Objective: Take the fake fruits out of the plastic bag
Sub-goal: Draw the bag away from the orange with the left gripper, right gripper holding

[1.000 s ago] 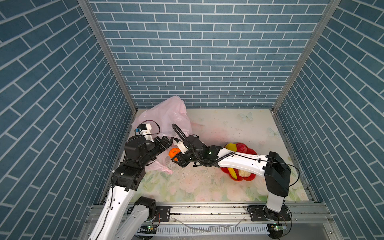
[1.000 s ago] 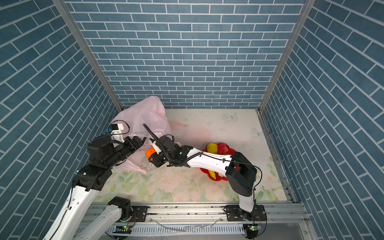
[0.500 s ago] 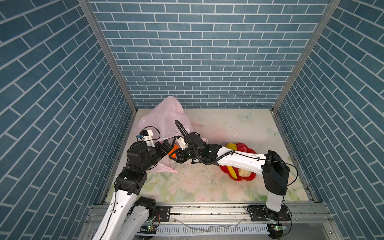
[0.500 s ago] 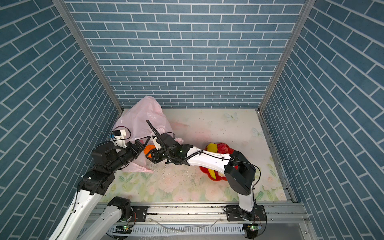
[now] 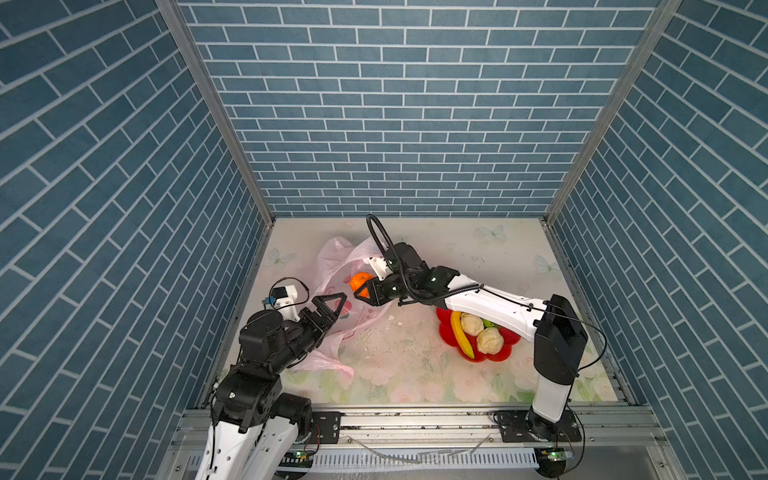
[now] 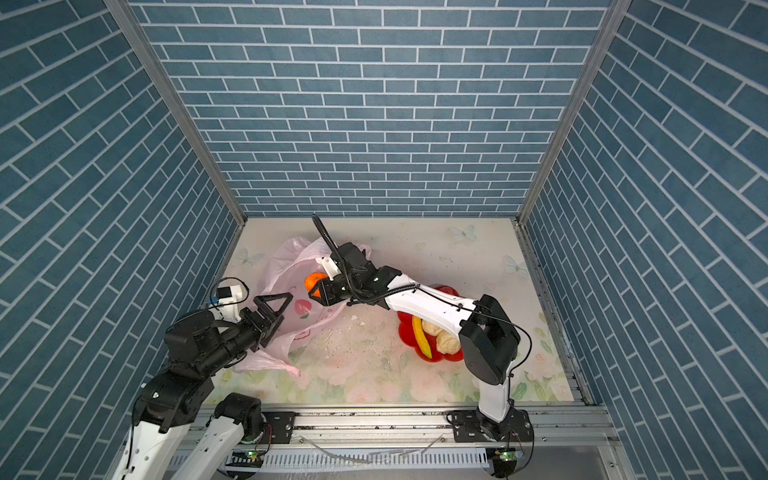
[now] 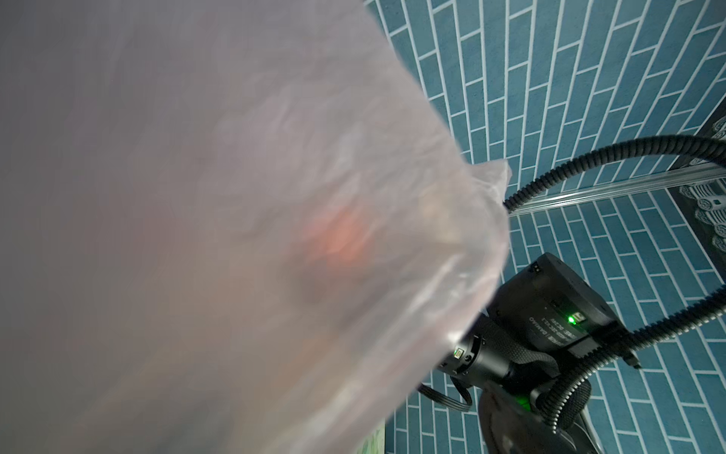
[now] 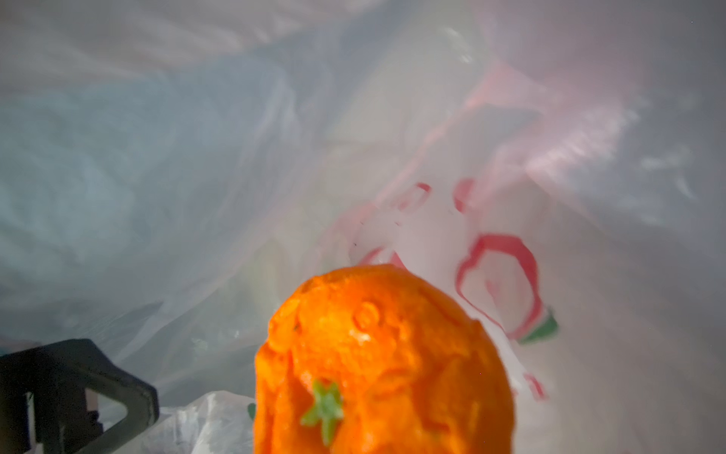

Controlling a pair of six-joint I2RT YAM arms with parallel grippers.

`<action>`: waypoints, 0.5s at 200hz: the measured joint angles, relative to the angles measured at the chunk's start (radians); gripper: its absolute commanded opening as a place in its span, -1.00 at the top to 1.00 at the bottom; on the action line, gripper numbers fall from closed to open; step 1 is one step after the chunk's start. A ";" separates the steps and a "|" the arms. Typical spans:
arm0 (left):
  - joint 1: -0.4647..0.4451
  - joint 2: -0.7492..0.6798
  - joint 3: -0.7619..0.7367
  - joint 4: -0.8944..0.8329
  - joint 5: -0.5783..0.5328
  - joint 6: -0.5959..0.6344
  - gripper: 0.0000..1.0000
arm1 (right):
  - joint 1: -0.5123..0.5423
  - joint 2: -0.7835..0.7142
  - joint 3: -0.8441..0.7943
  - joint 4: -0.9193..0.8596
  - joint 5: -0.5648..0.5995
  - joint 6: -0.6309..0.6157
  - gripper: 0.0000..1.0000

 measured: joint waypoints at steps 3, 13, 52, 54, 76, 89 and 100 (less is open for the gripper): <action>0.000 0.007 0.000 0.009 -0.001 -0.001 -0.99 | 0.001 0.000 0.000 -0.008 -0.005 -0.003 0.81; -0.001 0.037 0.000 0.037 -0.006 0.000 -0.99 | 0.004 0.000 0.000 -0.027 -0.016 -0.008 0.82; -0.001 0.214 0.007 0.168 -0.014 0.006 -0.99 | 0.015 0.000 0.000 -0.097 -0.048 -0.045 0.82; -0.001 0.220 0.008 0.174 -0.014 0.006 -0.99 | 0.015 0.000 0.000 -0.100 -0.050 -0.047 0.82; -0.001 0.298 0.013 0.240 -0.024 0.026 -0.99 | 0.019 0.001 0.000 -0.129 -0.059 -0.056 0.83; -0.002 0.321 0.016 0.265 -0.035 0.041 -0.94 | 0.020 0.001 0.000 -0.141 -0.063 -0.056 0.83; -0.002 0.336 0.017 0.289 -0.040 0.049 -0.86 | 0.021 0.002 0.000 -0.149 -0.066 -0.056 0.84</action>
